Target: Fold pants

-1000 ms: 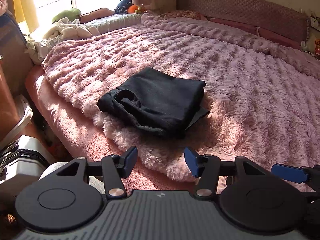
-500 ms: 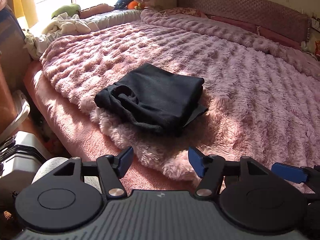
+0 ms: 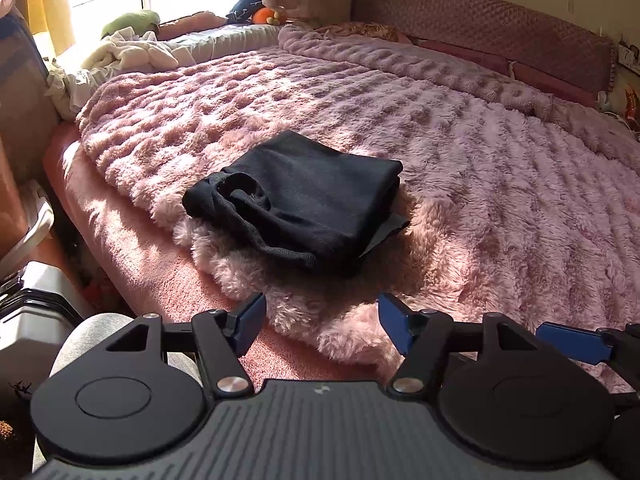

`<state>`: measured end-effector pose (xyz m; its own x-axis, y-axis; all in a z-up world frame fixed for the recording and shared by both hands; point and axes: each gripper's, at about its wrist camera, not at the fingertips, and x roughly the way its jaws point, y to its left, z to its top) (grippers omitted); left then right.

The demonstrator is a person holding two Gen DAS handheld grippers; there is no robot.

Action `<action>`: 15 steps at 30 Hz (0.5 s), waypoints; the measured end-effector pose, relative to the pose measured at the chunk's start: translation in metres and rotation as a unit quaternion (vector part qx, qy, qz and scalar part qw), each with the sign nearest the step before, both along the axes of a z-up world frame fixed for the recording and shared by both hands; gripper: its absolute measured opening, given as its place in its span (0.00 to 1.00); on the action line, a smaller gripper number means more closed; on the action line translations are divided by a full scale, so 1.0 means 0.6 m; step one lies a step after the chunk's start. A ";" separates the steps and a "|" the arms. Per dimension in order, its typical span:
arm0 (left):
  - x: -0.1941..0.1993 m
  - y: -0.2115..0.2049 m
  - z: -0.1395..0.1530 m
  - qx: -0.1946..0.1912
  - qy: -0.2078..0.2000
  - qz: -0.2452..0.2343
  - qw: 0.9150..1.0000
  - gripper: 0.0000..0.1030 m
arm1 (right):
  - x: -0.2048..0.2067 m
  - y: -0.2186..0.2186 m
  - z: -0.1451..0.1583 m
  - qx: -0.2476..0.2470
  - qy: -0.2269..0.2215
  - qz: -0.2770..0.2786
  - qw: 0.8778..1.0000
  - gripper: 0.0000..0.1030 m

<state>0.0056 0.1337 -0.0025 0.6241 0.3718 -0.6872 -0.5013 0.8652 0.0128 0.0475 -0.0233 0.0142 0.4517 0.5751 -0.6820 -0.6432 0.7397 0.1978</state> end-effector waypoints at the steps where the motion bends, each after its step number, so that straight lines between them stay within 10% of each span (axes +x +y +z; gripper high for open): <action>1: 0.000 -0.001 0.000 0.002 0.000 -0.001 1.000 0.73 | -0.001 0.000 0.000 0.000 -0.001 0.002 1.000 0.73; 15: -0.007 0.005 -0.001 -0.022 -0.005 0.004 1.000 0.72 | -0.007 -0.001 0.005 0.008 -0.011 0.003 1.000 0.73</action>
